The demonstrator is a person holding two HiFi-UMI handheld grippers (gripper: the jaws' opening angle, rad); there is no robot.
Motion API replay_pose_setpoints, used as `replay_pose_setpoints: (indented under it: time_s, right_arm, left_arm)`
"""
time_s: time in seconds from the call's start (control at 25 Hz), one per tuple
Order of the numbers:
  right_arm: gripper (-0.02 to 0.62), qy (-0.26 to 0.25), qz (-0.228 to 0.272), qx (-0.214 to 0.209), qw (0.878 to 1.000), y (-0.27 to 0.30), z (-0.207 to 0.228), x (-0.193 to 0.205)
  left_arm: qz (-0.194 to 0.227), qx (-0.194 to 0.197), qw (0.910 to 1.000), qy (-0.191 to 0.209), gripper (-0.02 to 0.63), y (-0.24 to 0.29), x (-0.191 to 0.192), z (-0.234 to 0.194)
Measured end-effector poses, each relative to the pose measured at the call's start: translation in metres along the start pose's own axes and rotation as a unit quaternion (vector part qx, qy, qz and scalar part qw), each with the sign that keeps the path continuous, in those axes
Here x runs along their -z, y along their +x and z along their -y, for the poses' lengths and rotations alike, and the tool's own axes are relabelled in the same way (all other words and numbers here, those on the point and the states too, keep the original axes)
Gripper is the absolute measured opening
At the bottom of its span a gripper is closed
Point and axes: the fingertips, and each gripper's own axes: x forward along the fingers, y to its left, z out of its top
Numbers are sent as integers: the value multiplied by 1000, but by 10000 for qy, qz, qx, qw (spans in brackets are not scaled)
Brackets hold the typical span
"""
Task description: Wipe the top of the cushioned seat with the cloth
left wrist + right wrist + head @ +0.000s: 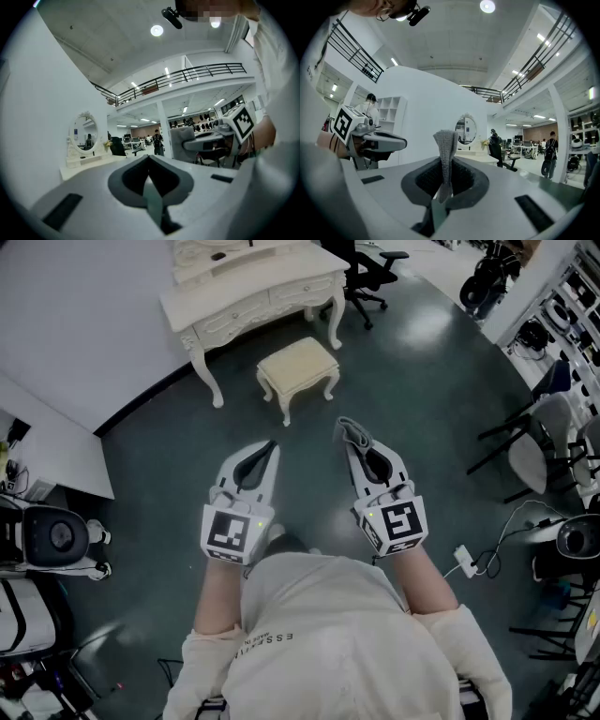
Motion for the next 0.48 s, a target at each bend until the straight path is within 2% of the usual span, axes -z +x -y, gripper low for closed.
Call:
replay_pose_setpoints:
  time_s: [0.48]
  right_arm:
    - [29, 98, -6, 56, 9999, 1, 5, 2]
  left_arm:
    - [59, -5, 9999, -120, 2, 8, 3, -4]
